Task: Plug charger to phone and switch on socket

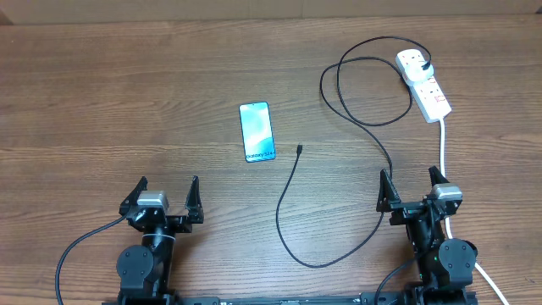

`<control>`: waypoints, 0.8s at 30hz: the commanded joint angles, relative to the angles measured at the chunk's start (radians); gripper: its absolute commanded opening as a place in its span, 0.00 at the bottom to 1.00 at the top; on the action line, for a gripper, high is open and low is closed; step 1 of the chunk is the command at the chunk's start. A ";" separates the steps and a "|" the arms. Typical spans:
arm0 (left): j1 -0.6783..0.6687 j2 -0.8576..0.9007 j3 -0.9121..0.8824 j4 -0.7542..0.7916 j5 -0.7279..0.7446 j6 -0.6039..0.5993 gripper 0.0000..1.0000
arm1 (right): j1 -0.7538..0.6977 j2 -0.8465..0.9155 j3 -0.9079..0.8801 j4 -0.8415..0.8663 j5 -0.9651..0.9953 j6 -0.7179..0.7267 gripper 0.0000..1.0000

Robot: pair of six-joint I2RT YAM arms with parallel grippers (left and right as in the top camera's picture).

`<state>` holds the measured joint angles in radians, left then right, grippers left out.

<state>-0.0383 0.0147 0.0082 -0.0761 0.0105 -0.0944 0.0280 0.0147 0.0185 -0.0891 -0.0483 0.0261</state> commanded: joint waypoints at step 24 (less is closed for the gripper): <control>0.005 -0.010 0.031 0.710 0.158 -0.645 1.00 | 0.005 -0.012 -0.011 0.008 -0.005 0.005 1.00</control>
<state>-0.0372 0.0151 0.0128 0.5594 0.3248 -0.6865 0.0280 0.0147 0.0185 -0.0875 -0.0486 0.0265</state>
